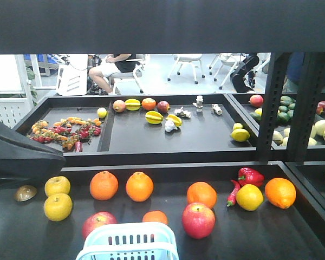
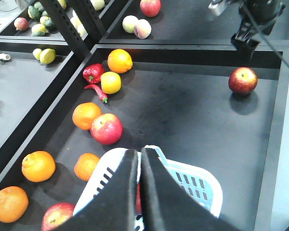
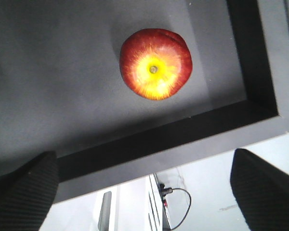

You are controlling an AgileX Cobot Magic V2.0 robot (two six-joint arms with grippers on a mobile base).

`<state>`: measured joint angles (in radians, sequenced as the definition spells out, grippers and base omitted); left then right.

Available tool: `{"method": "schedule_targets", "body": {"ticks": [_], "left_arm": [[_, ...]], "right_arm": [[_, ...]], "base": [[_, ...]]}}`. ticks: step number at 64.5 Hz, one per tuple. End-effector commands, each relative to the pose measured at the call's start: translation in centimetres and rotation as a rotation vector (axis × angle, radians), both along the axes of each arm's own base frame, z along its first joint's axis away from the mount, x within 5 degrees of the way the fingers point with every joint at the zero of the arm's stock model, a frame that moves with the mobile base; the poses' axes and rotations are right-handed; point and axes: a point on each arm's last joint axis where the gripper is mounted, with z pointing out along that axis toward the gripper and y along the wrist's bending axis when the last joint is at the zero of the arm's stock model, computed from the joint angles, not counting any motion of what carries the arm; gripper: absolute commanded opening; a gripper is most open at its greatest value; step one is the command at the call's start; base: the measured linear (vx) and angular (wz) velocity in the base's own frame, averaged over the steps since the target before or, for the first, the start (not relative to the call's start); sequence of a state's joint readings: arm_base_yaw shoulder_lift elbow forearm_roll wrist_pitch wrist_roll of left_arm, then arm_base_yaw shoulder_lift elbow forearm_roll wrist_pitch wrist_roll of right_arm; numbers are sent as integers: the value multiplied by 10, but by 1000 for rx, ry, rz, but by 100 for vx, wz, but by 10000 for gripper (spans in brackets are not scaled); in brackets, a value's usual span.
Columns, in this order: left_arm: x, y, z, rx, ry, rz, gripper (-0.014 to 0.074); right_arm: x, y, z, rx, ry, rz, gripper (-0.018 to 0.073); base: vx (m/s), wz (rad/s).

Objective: Pick three apples into basket with both arms
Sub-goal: 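Lower the right gripper and close it on the red-yellow apple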

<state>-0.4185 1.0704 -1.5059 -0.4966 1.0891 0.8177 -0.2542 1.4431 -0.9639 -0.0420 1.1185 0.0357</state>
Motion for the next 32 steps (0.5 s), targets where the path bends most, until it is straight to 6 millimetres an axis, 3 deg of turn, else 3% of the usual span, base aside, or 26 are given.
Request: {"method": "schedule_targets", "body": {"ticks": [1, 32], "left_arm": [[-5, 0, 15, -78, -57, 6, -8], [-5, 0, 15, -78, -57, 6, -8]], "right_arm": [[10, -5, -1, -20, -42, -4, 706], [43, -14, -62, 1, 21, 0, 691]], "base": [[0, 0], [0, 0]]}}
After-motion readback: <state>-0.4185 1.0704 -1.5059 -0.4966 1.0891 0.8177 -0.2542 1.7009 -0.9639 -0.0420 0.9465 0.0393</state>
